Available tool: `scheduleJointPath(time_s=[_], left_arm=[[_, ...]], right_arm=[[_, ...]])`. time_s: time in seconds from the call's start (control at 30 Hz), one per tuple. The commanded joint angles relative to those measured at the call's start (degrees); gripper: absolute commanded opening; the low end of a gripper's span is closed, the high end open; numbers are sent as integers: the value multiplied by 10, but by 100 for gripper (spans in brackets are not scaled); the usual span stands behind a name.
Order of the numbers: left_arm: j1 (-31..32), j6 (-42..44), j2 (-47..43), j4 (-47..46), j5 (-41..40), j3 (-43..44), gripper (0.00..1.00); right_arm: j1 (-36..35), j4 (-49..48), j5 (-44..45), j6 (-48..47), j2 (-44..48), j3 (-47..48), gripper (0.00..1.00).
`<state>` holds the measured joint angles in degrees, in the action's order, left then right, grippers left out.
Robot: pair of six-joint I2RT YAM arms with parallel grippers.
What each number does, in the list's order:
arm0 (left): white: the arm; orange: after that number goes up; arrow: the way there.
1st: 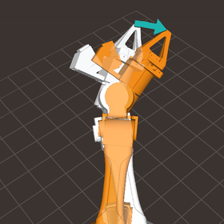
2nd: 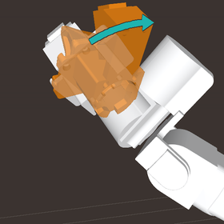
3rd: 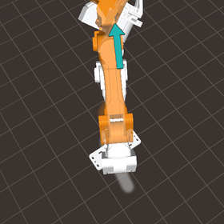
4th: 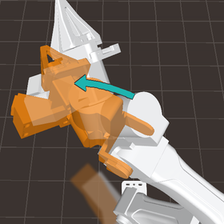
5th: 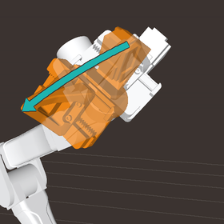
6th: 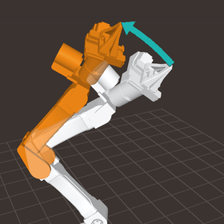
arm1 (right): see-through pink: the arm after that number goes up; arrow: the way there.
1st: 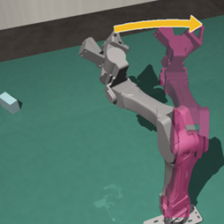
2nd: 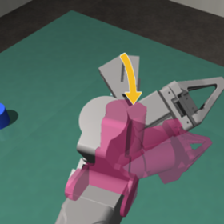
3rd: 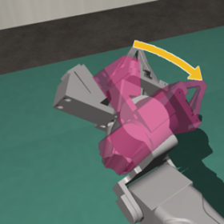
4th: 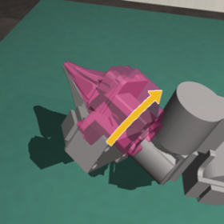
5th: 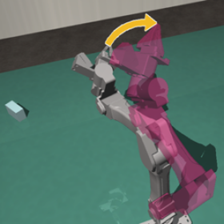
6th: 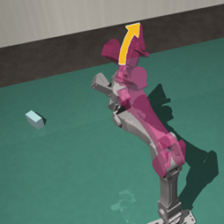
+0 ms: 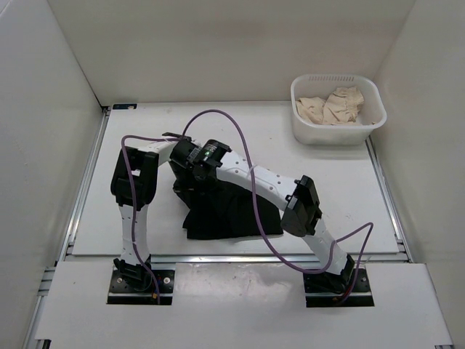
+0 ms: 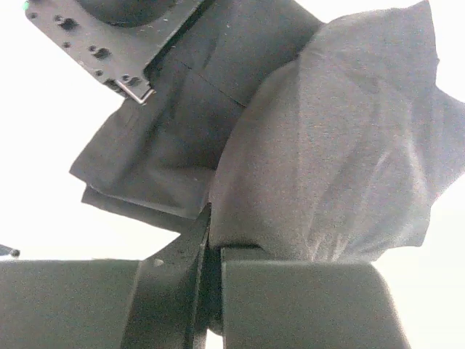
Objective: Fold and stack the trousers
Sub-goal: Fold the trousers
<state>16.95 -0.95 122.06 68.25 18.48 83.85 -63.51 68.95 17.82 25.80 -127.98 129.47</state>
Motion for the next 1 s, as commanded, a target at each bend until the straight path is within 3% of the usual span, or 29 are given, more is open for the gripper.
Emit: scheduleJointPath(time_s=[0.0, 0.1, 0.13, 0.17, 0.2, 0.3, 0.33, 0.43, 0.47, 0.57, 0.7, 0.83, 0.9, 0.93, 0.97], left_arm=[[18, 10, 5, -44, -2, 11, 14], [18, 10, 5, -44, -2, 11, 14], [18, 10, 5, -44, -2, 17, 14], [12, 10, 5, -44, -2, 17, 14], [12, 10, 5, -44, -2, 17, 14], [-8, 10, 5, -44, -9, 17, 14], [-22, 10, 5, -44, -18, 17, 18], [-58, 10, -18, -38, -56, 17, 32], [-67, 10, -24, -38, -77, 23, 40], [-89, 10, -50, -25, -122, 58, 47], [-95, 10, -90, -11, -204, 106, 66], [-68, 10, -148, -23, -299, 137, 69], [-32, 10, -179, -45, -323, 137, 69], [-12, 10, -209, -53, -337, 130, 70], [41, 10, -223, -60, -369, 120, 73]], right_arm=[[-14, -49, -38, -65, -30, 33, 0], [-20, -59, -62, -73, -36, -20, 0], [-26, -69, -62, -79, -36, -35, 5], [-26, -87, -62, -79, -29, -56, 15], [-26, -97, -67, -89, -24, -62, 37], [-38, -118, -79, -105, -24, -52, 64], [-38, -125, -79, -123, -24, -44, 78], [-51, -141, -46, -138, 20, -52, 89], [-51, -167, -46, -138, 38, -68, 89], [-51, -218, -29, -126, 122, -147, 90], [-51, -271, 9, -95, 220, -216, 93], [-12, -261, 40, -30, 312, -279, 95], [18, -228, 46, 18, 352, -326, 95], [55, -220, 66, 84, 369, -394, 94], [75, -210, 71, 127, 407, -431, 94]])
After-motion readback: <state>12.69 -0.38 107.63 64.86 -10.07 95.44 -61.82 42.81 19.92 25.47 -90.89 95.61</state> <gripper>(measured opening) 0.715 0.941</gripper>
